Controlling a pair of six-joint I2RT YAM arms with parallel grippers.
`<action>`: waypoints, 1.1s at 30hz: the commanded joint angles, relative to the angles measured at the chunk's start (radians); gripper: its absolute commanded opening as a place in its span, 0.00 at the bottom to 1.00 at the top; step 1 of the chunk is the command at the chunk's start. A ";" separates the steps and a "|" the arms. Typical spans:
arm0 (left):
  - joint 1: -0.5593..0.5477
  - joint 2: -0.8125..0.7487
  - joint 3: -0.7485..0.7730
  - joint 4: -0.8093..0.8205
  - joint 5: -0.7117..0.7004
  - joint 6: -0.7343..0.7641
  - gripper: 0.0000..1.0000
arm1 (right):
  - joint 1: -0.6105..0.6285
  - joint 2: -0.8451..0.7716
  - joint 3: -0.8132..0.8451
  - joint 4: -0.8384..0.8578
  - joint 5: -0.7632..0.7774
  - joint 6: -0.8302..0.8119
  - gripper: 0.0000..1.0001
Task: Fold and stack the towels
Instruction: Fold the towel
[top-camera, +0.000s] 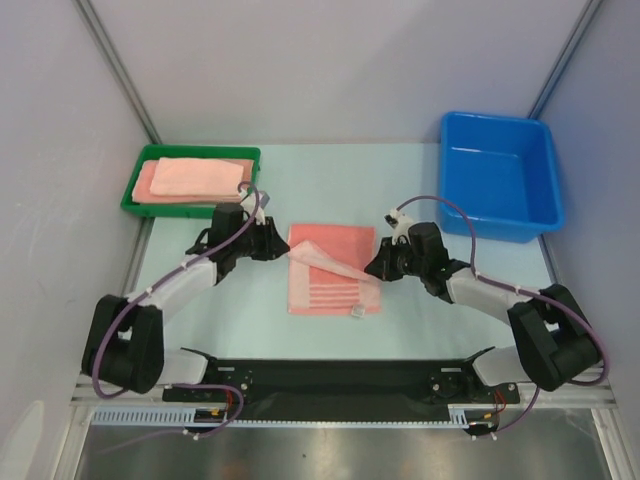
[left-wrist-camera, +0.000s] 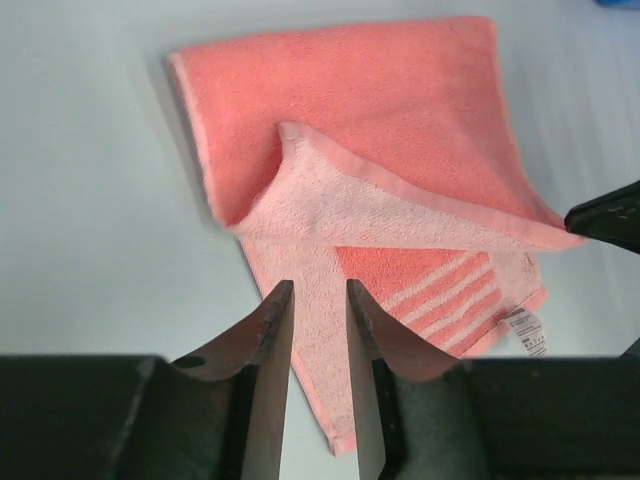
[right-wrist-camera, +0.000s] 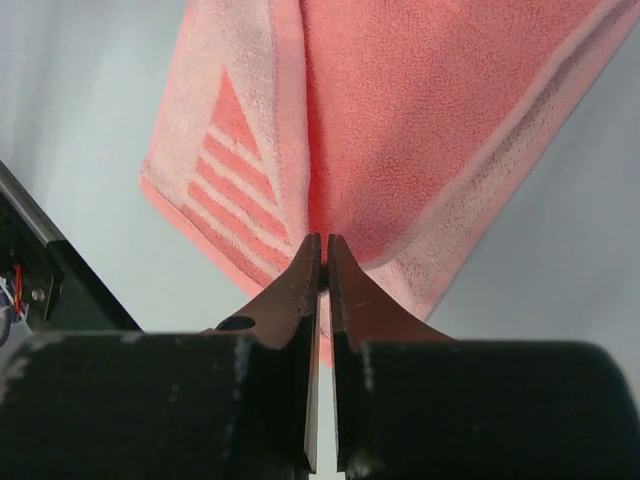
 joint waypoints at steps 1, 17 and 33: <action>-0.061 -0.111 -0.058 -0.038 -0.214 -0.137 0.34 | 0.012 -0.072 -0.042 -0.005 0.045 -0.021 0.06; -0.149 0.253 0.256 -0.048 -0.181 -0.127 0.49 | 0.040 -0.126 -0.042 -0.080 0.074 -0.030 0.34; -0.178 0.514 0.436 -0.209 -0.047 0.025 0.45 | -0.011 -0.226 0.061 -0.164 0.033 -0.064 0.41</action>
